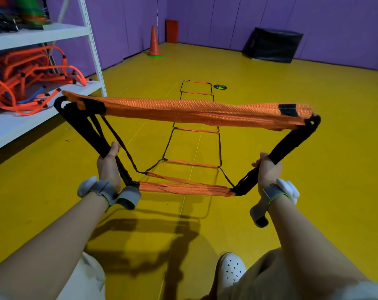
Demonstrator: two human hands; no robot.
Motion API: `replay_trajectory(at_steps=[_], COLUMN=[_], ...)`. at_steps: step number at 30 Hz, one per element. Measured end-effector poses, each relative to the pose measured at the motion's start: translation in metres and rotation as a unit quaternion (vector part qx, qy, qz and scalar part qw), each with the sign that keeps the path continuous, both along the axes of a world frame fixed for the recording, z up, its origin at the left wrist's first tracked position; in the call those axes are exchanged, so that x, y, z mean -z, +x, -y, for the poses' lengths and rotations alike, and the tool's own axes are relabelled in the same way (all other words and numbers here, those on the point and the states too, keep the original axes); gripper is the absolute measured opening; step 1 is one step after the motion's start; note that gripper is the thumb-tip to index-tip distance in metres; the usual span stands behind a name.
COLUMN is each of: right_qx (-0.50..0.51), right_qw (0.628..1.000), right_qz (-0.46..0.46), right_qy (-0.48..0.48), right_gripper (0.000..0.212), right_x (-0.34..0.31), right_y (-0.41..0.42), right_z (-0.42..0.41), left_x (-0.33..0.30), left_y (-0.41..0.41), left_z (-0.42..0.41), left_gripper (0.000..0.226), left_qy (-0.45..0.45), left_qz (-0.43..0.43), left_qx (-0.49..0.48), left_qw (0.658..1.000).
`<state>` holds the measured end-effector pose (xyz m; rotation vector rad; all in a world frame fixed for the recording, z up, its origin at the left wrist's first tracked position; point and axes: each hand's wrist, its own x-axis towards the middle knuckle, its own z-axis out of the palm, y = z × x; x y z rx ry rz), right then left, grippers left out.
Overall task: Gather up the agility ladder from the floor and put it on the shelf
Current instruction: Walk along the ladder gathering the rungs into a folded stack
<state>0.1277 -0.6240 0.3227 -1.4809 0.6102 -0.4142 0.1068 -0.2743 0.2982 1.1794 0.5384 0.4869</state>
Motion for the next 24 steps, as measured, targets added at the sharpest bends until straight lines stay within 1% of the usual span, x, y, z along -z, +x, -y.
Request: replay_trajectory(at_steps=[2, 5, 9, 11, 15, 18, 22, 24], right_qx=[0.002, 0.014, 0.025, 0.019, -0.003, -0.008, -0.017, -0.025], right_qw=[1.0, 1.0, 0.998, 0.997, 0.995, 0.992, 0.986, 0.98], right_qz=[-0.01, -0.021, -0.049, -0.056, -0.076, -0.096, -0.13, -0.147], right_qy=[-0.008, -0.015, -0.034, -0.045, -0.062, -0.077, -0.102, -0.128], right_gripper=[0.015, 0.03, 0.036, 0.037, 0.036, 0.034, 0.033, 0.033], right_x=[0.001, 0.002, 0.006, 0.009, 0.013, 0.017, 0.023, 0.027], right_y=[0.002, 0.004, 0.008, 0.009, 0.012, 0.014, 0.015, 0.015], right_z=[0.001, 0.002, 0.0, 0.0, 0.0, -0.003, -0.007, -0.009], left_x=[0.003, 0.005, 0.006, 0.006, 0.005, 0.007, 0.011, 0.016], left_y=[0.0, -0.003, -0.004, -0.002, -0.004, -0.005, -0.001, 0.0], left_z=[-0.002, -0.004, -0.004, -0.005, -0.004, -0.005, -0.011, -0.013], left_gripper=[0.033, 0.04, 0.034, 0.033, 0.028, 0.024, 0.02, 0.029], left_qy=[0.021, 0.056, 0.077, 0.078, 0.079, 0.076, 0.104, 0.138], left_qz=[-0.007, -0.031, -0.057, -0.07, -0.053, -0.06, -0.103, -0.134], left_qx=[0.019, 0.034, 0.027, 0.016, 0.026, 0.028, 0.03, 0.031], left_qw=[1.0, 0.997, 0.995, 0.994, 0.995, 0.995, 0.989, 0.981])
